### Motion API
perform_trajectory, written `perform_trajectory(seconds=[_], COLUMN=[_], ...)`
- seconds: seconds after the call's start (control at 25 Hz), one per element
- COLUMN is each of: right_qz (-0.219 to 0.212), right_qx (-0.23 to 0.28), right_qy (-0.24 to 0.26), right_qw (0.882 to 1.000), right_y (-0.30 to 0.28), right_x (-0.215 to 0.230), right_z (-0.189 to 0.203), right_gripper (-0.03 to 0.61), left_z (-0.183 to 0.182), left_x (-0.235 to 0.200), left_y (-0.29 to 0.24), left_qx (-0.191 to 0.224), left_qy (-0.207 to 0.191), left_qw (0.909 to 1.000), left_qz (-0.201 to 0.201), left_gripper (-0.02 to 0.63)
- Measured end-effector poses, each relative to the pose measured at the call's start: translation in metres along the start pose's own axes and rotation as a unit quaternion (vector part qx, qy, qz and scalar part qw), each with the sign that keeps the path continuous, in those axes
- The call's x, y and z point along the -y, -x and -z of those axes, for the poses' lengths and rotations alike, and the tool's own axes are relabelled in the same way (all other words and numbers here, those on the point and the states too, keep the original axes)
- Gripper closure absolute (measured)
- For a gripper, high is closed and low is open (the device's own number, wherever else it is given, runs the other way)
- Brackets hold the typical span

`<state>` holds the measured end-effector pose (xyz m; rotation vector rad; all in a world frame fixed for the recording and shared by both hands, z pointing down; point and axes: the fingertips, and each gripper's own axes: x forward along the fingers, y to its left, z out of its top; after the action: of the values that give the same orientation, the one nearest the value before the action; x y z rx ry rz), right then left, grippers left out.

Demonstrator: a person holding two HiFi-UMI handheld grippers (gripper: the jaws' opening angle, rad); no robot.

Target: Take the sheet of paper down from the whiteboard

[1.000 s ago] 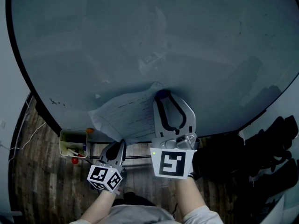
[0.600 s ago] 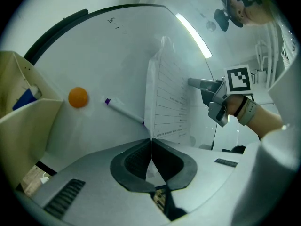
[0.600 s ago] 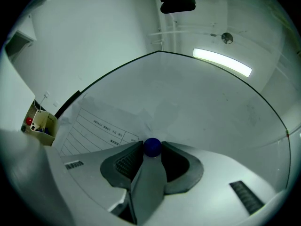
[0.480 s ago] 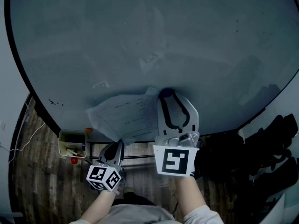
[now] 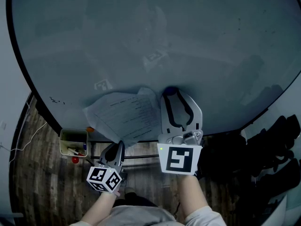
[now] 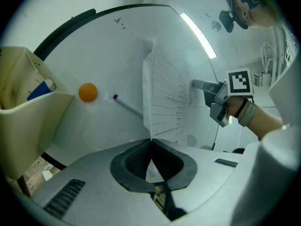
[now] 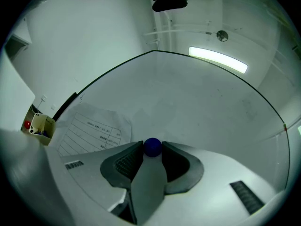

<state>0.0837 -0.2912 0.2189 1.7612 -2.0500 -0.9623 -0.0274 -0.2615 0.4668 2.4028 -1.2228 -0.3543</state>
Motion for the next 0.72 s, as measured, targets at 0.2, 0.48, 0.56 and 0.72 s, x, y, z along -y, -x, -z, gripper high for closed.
perform_trajectory(seconds=[0.2, 0.48, 0.56, 0.72], right_qz=[-0.003, -0.005, -0.006, -0.007], right_qx=[-0.003, -0.002, -0.004, -0.005], right_qy=[0.006, 0.008, 0.009, 0.01], right_qw=[1.0, 1.0, 1.0, 1.0], right_y=[0.0005, 0.0012, 0.002, 0.0051], right_x=[-0.0017, -0.0057, -0.0025, -0.0013], right_z=[0.0009, 0.0014, 0.0025, 0.0043], right_gripper=[0.448, 0.446, 0.439, 0.436], left_z=[-0.0001, 0.0023, 0.0023, 0.0017], left_x=[0.0012, 0.0022, 0.0056, 0.0076], left_y=[0.001, 0.0028, 0.001, 0.0004], left_qx=[0.0, -0.003, -0.003, -0.003], left_qy=[-0.002, 0.001, 0.001, 0.002], left_qw=[1.0, 1.0, 1.0, 0.9999], left_qz=[0.003, 0.008, 0.008, 0.01], left_gripper=[0.597, 0.597, 0.597, 0.597])
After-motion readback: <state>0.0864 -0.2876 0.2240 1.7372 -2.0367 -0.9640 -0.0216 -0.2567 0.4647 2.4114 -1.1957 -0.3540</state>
